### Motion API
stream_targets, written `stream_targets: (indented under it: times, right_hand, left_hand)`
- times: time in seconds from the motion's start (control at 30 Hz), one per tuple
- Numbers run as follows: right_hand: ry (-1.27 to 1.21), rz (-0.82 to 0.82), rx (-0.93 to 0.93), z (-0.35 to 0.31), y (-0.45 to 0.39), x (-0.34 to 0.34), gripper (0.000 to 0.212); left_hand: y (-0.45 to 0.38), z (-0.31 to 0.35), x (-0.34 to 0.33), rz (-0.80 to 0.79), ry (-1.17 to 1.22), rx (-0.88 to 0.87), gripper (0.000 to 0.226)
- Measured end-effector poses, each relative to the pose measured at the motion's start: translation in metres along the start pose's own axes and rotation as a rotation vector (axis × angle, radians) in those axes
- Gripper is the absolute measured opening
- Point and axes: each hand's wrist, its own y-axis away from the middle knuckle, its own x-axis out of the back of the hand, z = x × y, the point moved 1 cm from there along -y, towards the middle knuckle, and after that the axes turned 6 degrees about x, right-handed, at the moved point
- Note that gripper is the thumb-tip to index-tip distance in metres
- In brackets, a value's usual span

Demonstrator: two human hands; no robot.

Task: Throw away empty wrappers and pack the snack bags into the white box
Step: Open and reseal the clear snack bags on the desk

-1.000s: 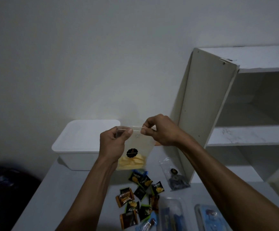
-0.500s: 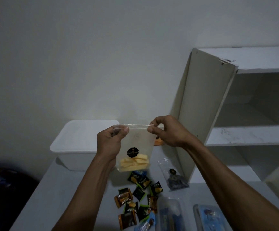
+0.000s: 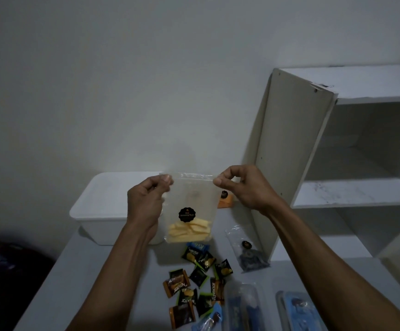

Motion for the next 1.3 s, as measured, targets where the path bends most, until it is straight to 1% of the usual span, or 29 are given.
stream_targets:
  times: [0.07,0.13,0.2,0.27,0.3,0.47,0.53,0.63,0.67,0.7,0.8,0.97,1.1,1.2,1.3]
  right_hand:
    - [0.009,0.024,0.018,0.002,0.000,0.002,0.021]
    - [0.032,0.017,0.038,0.003,-0.002,0.001,0.021]
    - [0.025,-0.044,0.044,-0.002,-0.002,-0.002,0.025]
    - [0.005,-0.103,0.044,-0.009,-0.003,-0.007,0.032]
    - [0.006,-0.124,0.046,-0.012,-0.005,-0.010,0.033]
    - [0.096,-0.202,0.090,-0.018,-0.014,-0.020,0.019]
    - [0.113,-0.202,0.082,-0.018,-0.015,-0.024,0.018]
    - [0.091,-0.101,0.039,-0.016,-0.010,-0.033,0.021]
    - [0.064,-0.065,0.019,-0.014,-0.008,-0.037,0.021]
    - [0.039,-0.043,0.002,-0.013,-0.006,-0.041,0.021]
    - [0.005,-0.032,-0.047,-0.010,-0.002,-0.051,0.022]
    - [-0.094,-0.045,-0.109,-0.011,-0.002,-0.052,0.026]
    - [-0.170,-0.087,-0.153,-0.010,0.000,-0.051,0.020]
    - [-0.131,-0.125,-0.175,-0.004,0.004,-0.052,0.021]
    - [-0.031,-0.106,-0.186,0.003,0.009,-0.058,0.035]
  left_hand:
    - [0.000,0.000,0.002,0.004,-0.004,0.003,0.009]
    - [0.000,-0.001,0.001,0.017,0.007,0.010,0.009]
    - [-0.001,-0.002,-0.001,0.030,0.006,0.003,0.008]
    - [0.001,-0.004,-0.005,0.010,-0.023,-0.023,0.009]
    - [0.002,-0.005,-0.007,-0.006,-0.047,-0.041,0.009]
    - [0.008,-0.009,-0.015,-0.090,-0.150,-0.082,0.008]
    - [0.007,-0.011,-0.016,-0.033,-0.160,-0.078,0.002]
    - [0.010,-0.015,-0.020,0.174,-0.242,-0.102,0.028]
    - [0.014,-0.014,-0.021,0.222,-0.278,-0.100,0.033]
    - [0.019,-0.013,-0.024,0.237,-0.315,-0.098,0.033]
    - [0.028,-0.010,-0.030,0.197,-0.344,-0.076,0.023]
    - [0.026,-0.006,-0.029,0.132,-0.286,-0.053,0.027]
    - [0.024,-0.004,-0.030,0.113,-0.278,-0.053,0.023]
    - [0.023,-0.002,-0.028,0.123,-0.247,-0.021,0.018]
    - [0.020,-0.003,-0.024,0.131,-0.225,0.028,0.016]
